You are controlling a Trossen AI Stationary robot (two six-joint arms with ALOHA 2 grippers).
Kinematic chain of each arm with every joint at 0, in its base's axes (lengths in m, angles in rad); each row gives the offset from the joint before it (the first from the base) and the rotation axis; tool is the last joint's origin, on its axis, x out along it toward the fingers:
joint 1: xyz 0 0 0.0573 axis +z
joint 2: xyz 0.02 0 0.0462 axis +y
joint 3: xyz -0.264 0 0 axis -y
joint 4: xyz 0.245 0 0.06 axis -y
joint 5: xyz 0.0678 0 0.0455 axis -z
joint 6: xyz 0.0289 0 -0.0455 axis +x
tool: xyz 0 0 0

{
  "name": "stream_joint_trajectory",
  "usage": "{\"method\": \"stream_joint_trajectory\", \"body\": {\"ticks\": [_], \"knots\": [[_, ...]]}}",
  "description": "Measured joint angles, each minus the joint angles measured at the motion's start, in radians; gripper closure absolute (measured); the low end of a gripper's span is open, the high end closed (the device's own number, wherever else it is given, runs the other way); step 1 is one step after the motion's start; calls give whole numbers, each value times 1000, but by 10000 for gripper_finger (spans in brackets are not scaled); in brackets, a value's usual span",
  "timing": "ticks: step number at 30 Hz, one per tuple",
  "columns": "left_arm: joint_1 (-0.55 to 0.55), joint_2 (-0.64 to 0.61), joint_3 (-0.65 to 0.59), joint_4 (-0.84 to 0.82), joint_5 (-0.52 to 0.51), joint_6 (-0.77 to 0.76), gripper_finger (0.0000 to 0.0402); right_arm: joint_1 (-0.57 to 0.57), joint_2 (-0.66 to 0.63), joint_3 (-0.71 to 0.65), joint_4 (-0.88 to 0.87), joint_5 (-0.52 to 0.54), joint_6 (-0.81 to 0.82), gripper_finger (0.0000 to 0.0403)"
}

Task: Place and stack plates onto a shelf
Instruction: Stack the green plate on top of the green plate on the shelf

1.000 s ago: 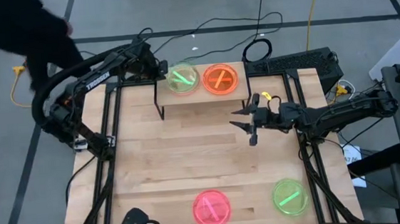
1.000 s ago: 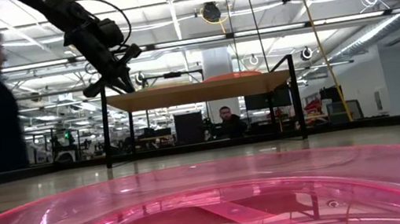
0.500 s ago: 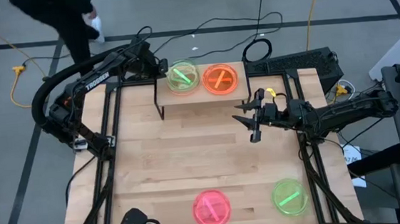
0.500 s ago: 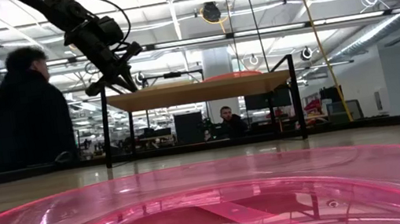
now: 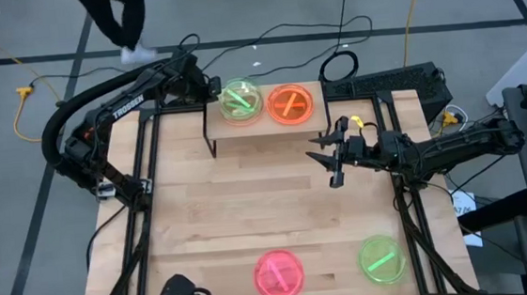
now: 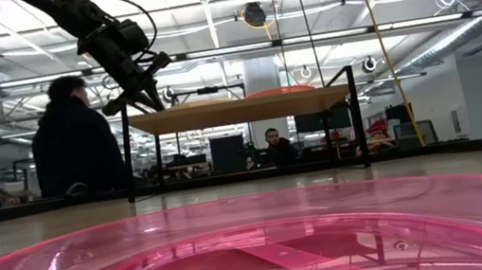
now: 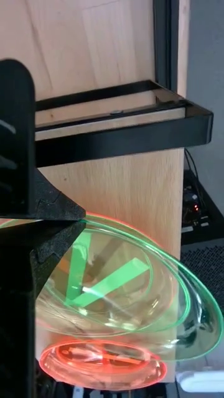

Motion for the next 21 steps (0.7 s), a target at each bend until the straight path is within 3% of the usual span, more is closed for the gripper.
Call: {"method": "stream_joint_trajectory", "body": {"ticks": [6,21], "knots": [[-20,-1,0,50,6,25,400,0,0,0,0,0,0,255],[-22,-1,-1,-28,15,-201,400,0,0,0,0,0,0,255]]}}
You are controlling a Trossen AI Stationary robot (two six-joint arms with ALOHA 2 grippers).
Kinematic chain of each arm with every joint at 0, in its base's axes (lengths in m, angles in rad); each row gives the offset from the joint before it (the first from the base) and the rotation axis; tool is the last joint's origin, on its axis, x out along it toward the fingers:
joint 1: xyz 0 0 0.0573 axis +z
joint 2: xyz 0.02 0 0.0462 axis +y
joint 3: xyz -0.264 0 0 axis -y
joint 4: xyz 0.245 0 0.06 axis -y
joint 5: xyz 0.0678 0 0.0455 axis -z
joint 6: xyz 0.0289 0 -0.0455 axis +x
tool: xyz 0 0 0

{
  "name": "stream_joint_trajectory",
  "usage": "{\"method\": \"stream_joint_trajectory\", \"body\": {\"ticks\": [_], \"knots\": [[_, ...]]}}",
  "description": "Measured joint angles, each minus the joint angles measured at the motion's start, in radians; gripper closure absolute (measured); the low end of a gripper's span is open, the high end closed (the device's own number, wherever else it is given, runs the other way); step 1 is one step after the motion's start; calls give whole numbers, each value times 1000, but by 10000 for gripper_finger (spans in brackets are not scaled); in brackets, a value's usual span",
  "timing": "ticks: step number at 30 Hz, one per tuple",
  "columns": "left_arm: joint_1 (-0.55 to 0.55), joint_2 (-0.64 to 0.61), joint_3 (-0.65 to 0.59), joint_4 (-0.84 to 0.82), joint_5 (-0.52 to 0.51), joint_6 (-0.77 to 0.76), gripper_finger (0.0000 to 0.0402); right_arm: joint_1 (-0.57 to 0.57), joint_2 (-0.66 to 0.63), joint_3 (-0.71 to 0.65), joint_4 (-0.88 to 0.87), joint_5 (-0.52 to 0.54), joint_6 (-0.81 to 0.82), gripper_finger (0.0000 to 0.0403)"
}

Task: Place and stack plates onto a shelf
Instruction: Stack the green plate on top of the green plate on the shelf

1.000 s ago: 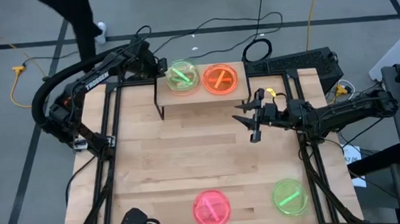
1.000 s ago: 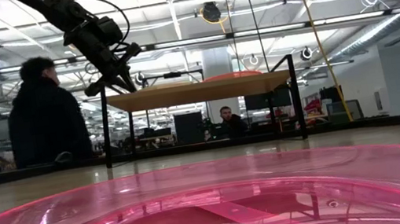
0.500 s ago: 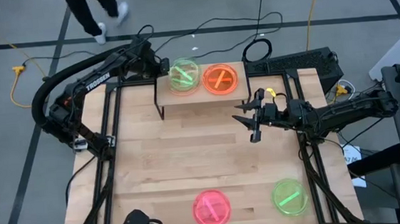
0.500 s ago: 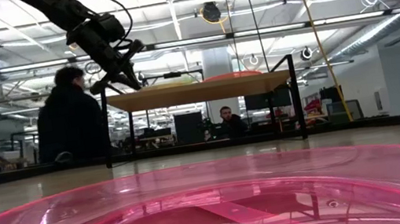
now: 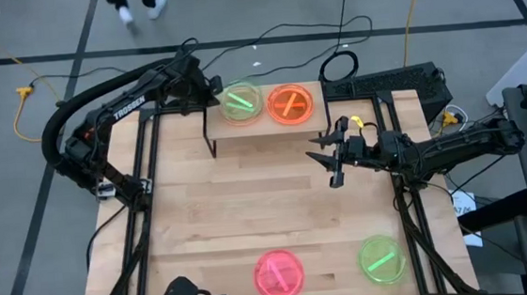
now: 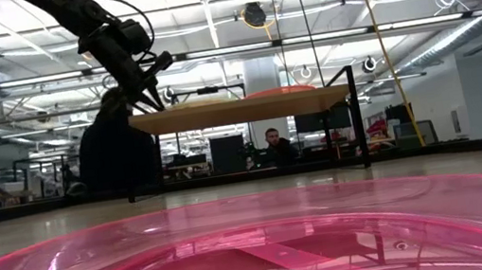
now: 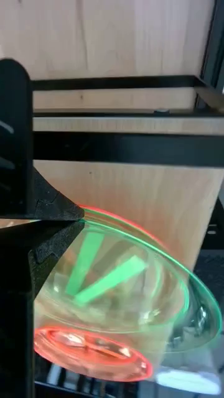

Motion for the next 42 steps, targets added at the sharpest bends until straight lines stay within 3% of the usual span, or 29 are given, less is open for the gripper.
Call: {"method": "stream_joint_trajectory", "body": {"ticks": [10,21,25,42], "knots": [[-1,0,0,-10,-26,-17,388,0,0,0,0,0,0,255],[-3,-2,2,-15,-44,-30,254,0,0,0,0,0,0,255],[-3,-9,2,-8,-20,-23,225,0,0,0,0,0,0,255],[-47,-143,9,4,-11,50,218,0,0,0,0,0,0,255]]}}
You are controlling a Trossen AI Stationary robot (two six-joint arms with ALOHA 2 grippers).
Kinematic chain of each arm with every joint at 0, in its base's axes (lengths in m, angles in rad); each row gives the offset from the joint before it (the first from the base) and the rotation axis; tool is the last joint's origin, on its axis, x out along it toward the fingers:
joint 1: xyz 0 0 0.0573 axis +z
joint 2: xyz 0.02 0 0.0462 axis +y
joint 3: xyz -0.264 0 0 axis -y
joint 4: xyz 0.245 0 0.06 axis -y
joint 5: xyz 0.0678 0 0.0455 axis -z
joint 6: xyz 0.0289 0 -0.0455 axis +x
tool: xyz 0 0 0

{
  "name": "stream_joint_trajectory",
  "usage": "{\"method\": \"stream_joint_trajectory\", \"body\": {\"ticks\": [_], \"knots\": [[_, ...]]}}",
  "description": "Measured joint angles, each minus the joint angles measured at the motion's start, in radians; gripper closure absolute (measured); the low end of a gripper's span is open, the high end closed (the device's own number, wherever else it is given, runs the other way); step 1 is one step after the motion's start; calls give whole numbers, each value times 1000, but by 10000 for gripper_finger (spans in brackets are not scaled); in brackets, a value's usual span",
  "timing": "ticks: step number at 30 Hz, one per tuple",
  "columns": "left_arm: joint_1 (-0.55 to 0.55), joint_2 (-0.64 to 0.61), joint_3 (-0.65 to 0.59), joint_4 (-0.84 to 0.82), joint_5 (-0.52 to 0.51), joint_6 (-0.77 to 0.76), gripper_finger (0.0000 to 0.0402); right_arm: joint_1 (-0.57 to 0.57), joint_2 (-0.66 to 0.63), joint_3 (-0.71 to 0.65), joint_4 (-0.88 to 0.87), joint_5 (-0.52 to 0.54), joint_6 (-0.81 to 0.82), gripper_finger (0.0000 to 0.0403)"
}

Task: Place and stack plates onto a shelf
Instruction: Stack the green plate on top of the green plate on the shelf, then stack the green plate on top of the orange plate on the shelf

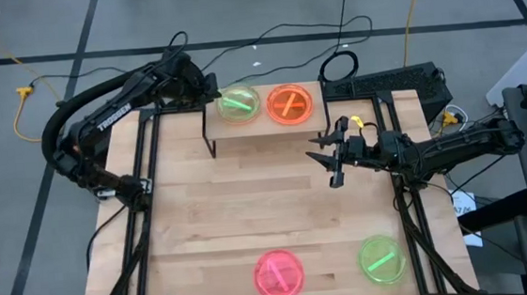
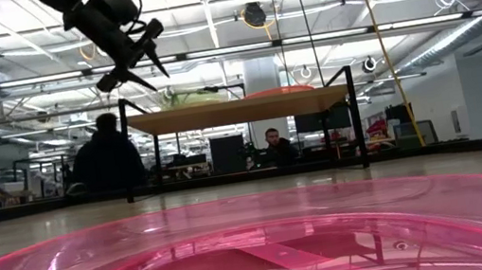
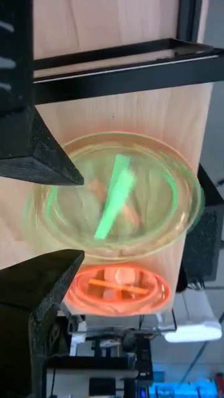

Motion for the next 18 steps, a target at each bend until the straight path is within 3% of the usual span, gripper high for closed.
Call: {"method": "stream_joint_trajectory", "body": {"ticks": [14,18], "knots": [[-65,-31,1,-38,-6,-3,217,0,0,0,0,0,0,255],[-108,-31,1,-32,-5,143,218,0,0,0,0,0,0,255]]}}
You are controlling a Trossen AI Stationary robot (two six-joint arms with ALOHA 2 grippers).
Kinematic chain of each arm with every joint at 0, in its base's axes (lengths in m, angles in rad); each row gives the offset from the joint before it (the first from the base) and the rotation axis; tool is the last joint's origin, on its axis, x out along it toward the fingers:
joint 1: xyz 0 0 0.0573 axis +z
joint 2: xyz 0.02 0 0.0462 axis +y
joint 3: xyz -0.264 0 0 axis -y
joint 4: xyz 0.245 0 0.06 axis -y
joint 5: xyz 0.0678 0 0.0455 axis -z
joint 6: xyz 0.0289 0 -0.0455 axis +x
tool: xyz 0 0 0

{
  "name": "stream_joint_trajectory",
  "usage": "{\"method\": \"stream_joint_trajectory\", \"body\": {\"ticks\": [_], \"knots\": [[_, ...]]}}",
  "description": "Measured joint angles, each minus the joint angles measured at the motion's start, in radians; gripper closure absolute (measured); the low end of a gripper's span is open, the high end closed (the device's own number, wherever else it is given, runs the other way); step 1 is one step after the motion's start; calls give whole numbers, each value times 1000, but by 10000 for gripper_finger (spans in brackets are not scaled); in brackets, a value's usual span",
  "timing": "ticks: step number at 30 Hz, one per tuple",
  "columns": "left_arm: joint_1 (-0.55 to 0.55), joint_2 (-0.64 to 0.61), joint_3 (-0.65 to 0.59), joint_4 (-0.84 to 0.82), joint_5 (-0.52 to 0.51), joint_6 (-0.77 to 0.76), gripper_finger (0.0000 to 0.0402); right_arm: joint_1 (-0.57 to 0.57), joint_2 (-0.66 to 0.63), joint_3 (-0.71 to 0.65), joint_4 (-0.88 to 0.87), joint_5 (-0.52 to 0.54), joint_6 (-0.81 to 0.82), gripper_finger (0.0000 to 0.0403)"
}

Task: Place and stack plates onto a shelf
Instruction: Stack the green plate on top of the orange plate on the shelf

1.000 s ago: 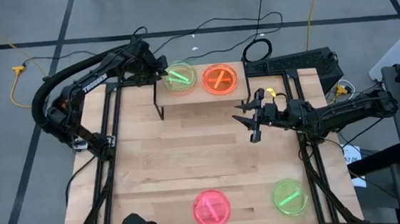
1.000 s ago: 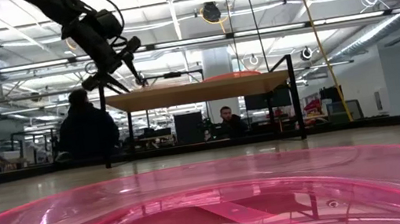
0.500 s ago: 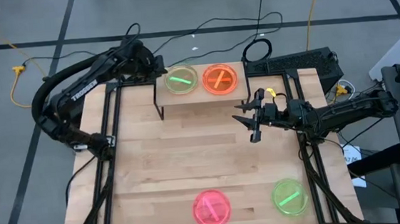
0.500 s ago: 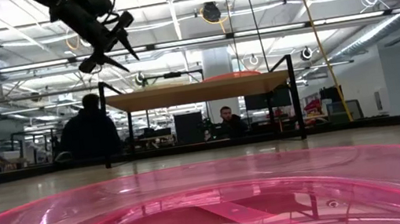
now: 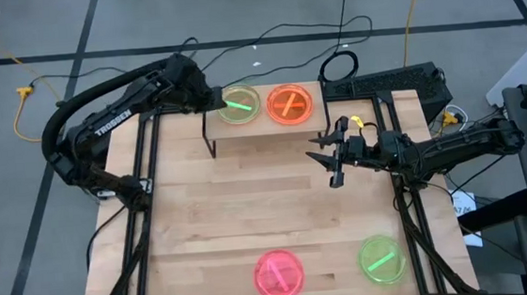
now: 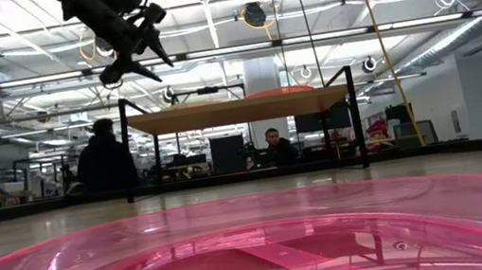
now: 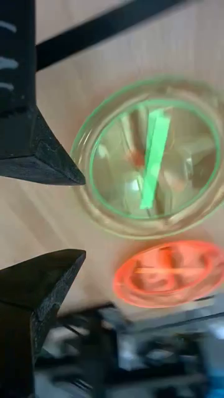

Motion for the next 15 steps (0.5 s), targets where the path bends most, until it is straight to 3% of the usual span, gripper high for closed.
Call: {"method": "stream_joint_trajectory", "body": {"ticks": [5,15], "knots": [[-101,-15,0,-5,-1,213,236,0,0,0,0,0,0,255],[-281,-44,1,67,-59,376,342,0,0,0,-1,0,0,255]]}}
